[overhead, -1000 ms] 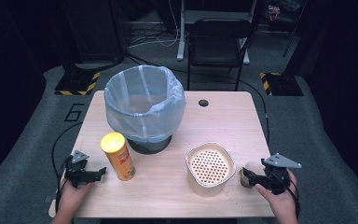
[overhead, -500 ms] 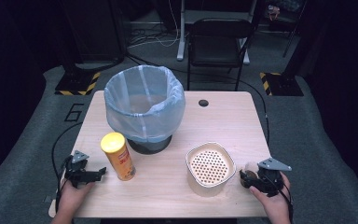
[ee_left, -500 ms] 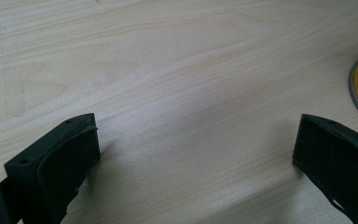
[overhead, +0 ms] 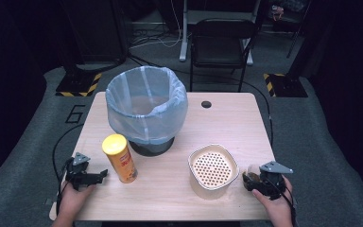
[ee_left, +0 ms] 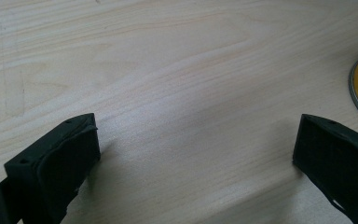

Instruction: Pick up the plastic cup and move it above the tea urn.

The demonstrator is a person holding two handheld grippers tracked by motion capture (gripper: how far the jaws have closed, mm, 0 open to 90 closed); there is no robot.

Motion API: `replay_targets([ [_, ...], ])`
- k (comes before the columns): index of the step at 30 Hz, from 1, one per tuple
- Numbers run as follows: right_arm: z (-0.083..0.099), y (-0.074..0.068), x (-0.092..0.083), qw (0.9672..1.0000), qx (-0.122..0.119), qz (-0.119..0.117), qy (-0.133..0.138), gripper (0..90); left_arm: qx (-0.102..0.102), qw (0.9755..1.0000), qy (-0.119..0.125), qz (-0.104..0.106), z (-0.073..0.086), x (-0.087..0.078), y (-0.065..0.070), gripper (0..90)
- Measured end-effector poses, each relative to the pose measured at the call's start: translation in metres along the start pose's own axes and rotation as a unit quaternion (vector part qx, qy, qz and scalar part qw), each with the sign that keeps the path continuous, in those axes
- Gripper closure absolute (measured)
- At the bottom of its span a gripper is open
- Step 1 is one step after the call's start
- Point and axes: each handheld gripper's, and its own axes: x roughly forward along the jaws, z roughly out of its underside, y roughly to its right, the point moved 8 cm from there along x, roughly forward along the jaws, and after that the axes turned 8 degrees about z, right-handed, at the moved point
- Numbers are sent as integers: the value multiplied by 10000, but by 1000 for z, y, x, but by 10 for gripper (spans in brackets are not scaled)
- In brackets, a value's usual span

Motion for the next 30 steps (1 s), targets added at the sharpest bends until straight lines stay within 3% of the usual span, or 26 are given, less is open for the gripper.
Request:
replay_targets([
  [18, -2, -1, -3, 9997, -118, -207, 34, 326, 0, 10000, 0, 0, 0, 0, 0, 3],
  [24, -12, 4, -8, 9994, -142, -258, 161, 336, -1, 10000, 1, 0, 0, 0, 0, 3],
  [30, -28, 8, -12, 9980, -379, -424, 275, 343, 0, 10000, 1, -1, 0, 0, 0, 3],
])
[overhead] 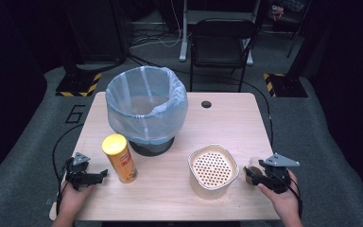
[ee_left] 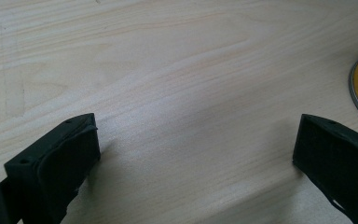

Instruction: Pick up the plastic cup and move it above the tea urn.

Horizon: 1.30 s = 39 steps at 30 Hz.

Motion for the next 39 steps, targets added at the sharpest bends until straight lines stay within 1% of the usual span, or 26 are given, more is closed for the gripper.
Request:
replay_targets([
  [2, -6, 2, 0, 9999, -91, -37, 64, 346, -6, 10000, 7, -1, 0, 0, 0, 3],
  [5, -16, 6, 2, 9996, -262, -81, 64, 349, 0, 10000, -1, 0, 0, 0, 0, 3],
  [8, -26, 9, 4, 9992, -368, -129, 77, 352, 0, 10000, 0, 0, 0, 0, 0, 3],
  [10, -36, 13, 5, 9985, -491, -205, 115, 352, -3, 10000, 4, -1, 0, 0, 0, 3],
  [12, -44, 14, 5, 9980, -554, -265, 164, 352, -3, 10000, 1, 1, 0, 0, 0, 3],
  [15, -58, 15, 7, 9964, -721, -357, 249, 353, -7, 10000, 7, 0, 0, 0, 0, 3],
  [18, -67, 15, 9, 9958, -737, -460, 285, 353, -7, 10000, 5, 0, 0, 0, 0, 3],
  [22, -79, 14, 13, 9949, -798, -536, 303, 354, -3, 10000, 1, 0, 0, 0, 0, 3],
  [25, -90, 13, 15, 9930, -957, -590, 363, 356, -5, 10000, 3, 0, 0, 0, 0, 3],
  [26, -93, 12, 16, 9917, -1065, -623, 362, 355, -9, 10000, 9, 0, 0, 0, 0, 3],
  [27, -96, 12, 16, 9909, -1136, -613, 390, 355, -7, 10000, 7, 0, 0, 0, 0, 3],
  [29, -103, 10, 16, 9893, -1291, -583, 346, 356, -8, 10000, 6, 0, 0, 0, 0, 3],
  [34, -122, 7, 16, 9868, -1399, -649, 490, 356, -10, 10000, 11, 2, 0, 0, 0, 3],
  [39, -131, 2, 19, 9847, -1503, -729, 491, 357, 12, 10000, 10, 2, 0, 0, 0, 2],
])
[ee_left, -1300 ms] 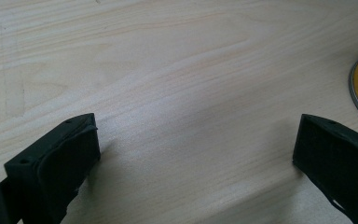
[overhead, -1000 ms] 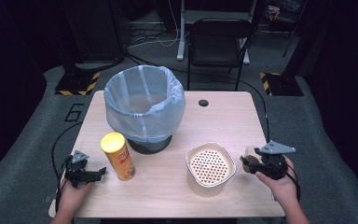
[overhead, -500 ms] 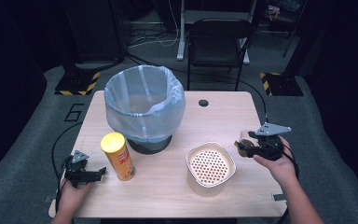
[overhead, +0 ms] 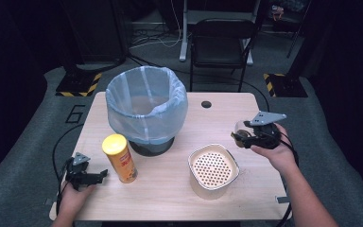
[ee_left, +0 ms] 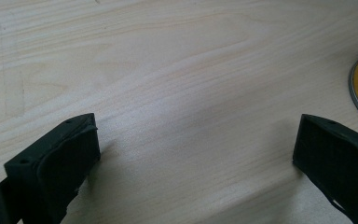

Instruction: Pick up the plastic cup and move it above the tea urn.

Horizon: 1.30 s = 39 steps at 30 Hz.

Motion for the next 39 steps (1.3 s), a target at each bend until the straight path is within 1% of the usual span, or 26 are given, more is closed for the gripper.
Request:
replay_targets([
  [2, -3, -1, 1, 10000, -14, -35, 30, 357, 11, 10000, -2, 2, 0, 0, 0, 3],
  [3, -4, -2, 2, 10000, 16, -73, 49, 357, 12, 10000, -2, 3, 0, 0, 0, 3],
  [4, -6, -3, 3, 9999, -1, -90, 98, 357, 8, 10000, 0, 2, 0, 0, 0, 2],
  [6, -8, -5, 3, 9998, -33, -143, 105, 357, 14, 10000, -4, 2, 0, 0, 0, 3],
  [8, -10, -6, 4, 9998, -91, -130, 124, 357, 14, 10000, -3, 1, 0, 0, 0, 3],
  [9, -12, -7, 4, 9997, -135, -114, 142, 357, 10, 10000, -4, 0, 0, 0, 0, 3],
  [13, -23, -13, 0, 9984, -484, -102, 279, 359, 12, 10000, -4, 1, 0, 0, 0, 3],
  [15, -29, -17, -3, 9964, -726, -125, 416, 359, 12, 10000, -4, 2, 0, 0, 0, 3],
  [16, -31, -19, -4, 9959, -763, -141, 458, 359, 12, 10000, -2, 2, 0, 0, 0, 3],
  [19, -38, -26, -8, 9929, -1031, -127, 586, 359, 16, 10000, -6, 3, 0, 0, 0, 3],
  [22, -42, -32, -9, 9897, -1276, -94, 641, 359, 17, 10000, -5, 2, 0, 0, 0, 3],
  [24, -45, -34, -10, 9865, -1480, 23, 695, 359, 16, 10000, -6, 2, 0, 0, 0, 3],
  [26, -45, -35, -9, 9846, -1601, 76, 697, 359, 15, 10000, -4, 3, 0, 0, 0, 2],
  [28, -46, -36, -9, 9835, -1658, 111, 711, 359, 15, 10000, -3, 4, 0, 0, 0, 3],
  [29, -46, -37, -9, 9837, -1649, 95, 712, 360, 15, 10000, -5, 3, 0, 0, 0, 3],
  [31, -47, -38, -8, 9830, -1677, 122, 738, 360, 16, 10000, -4, 3, 0, 0, 0, 3],
  [32, -47, -38, -8, 9820, -1730, 125, 753, 360, 17, 10000, -6, 2, 0, 0, 0, 3],
  [33, -47, -39, -8, 9820, -1731, 129, 751, 360, 13, 10000, -4, 3, 0, 0, 0, 2],
  [34, -47, -39, -8, 9809, -1777, 139, 773, 360, 18, 10000, -4, 4, 0, 0, 0, 3],
  [36, -47, -40, -8, 9802, -1813, 141, 787, 360, 16, 10000, -4, 3, 0, 0, 0, 3],
  [37, -47, -39, -8, 9793, -1855, 157, 800, 360, 17, 10000, -6, 2, 0, 0, 0, 3],
  [39, -47, -40, -8, 9789, -1872, 152, 810, 360, 15, 10000, -4, 2, 0, 0, 0, 3],
])
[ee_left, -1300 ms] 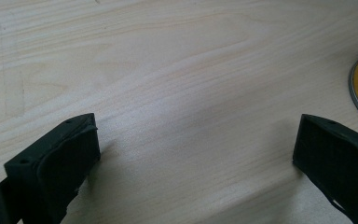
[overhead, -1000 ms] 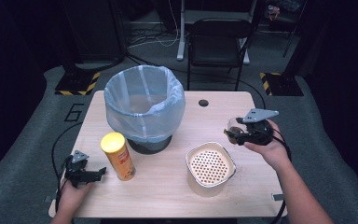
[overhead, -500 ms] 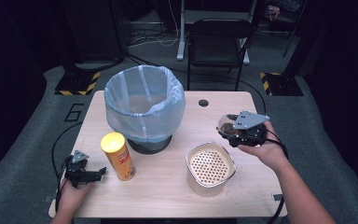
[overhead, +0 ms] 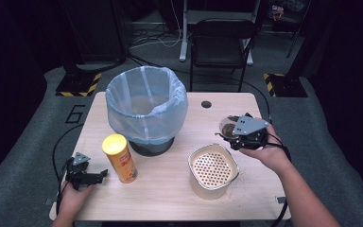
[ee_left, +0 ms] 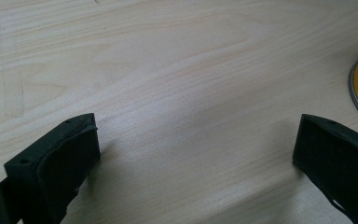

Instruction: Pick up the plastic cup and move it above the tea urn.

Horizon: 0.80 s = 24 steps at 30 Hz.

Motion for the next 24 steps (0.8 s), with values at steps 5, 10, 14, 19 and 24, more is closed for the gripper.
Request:
replay_targets([
  [5, 0, -2, 0, 9999, -162, 56, 22, 360, 0, 10000, 1, 0, 0, 0, 0, 3],
  [10, -2, -6, -1, 9990, -421, 139, 77, 360, -1, 10000, 2, 3, 0, 0, 0, 3],
  [14, -3, -10, -1, 9978, -632, 184, 95, 360, 1, 10000, 0, 3, 0, 0, 0, 3],
  [19, -3, -16, -1, 9951, -945, 251, 118, 360, 2, 10000, -3, 0, 0, 0, 0, 3],
  [24, -5, -19, -2, 9934, -1089, 297, 184, 360, 3, 10000, -2, 0, 0, 0, 0, 3],
])
